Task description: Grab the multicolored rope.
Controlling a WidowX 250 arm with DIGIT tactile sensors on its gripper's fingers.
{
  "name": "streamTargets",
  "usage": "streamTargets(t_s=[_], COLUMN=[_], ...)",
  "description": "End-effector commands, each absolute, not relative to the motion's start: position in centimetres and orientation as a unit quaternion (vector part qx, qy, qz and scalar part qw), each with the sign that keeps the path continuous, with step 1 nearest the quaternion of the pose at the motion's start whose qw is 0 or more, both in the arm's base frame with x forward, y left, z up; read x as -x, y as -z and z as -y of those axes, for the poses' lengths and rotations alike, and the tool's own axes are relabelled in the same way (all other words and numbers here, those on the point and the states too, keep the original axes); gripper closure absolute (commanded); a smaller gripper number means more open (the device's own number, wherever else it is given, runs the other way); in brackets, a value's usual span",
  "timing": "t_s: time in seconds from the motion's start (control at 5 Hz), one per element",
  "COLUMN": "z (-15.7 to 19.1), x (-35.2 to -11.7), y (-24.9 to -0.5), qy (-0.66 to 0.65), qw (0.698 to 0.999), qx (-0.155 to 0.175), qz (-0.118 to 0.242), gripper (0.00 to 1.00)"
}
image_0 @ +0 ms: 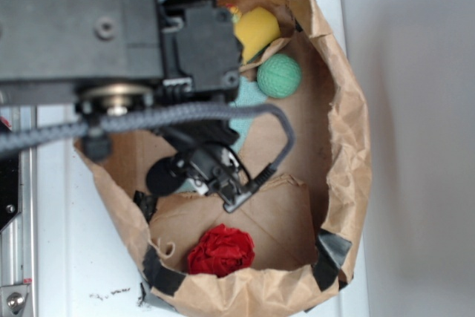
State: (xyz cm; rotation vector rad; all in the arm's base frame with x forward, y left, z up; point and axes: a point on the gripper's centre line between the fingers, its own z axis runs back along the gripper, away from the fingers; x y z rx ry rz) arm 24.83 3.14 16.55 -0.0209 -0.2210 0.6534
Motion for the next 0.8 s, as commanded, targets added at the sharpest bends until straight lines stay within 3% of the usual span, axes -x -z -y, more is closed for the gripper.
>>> streamTargets(t_s=[0.0,0.2,0.6], z=[-4.4,-4.4,-6.9], x=[-25.0,-25.0,-27.7], y=[-18.1,-18.1,-13.2], qy=[-0.334,-0.334,-0.399], qw=[0.933,0.933,0.907], qx=[0.017,0.017,-0.013], qz=[0.131,0.131,0.132], gripper=[0.0,0.0,0.0])
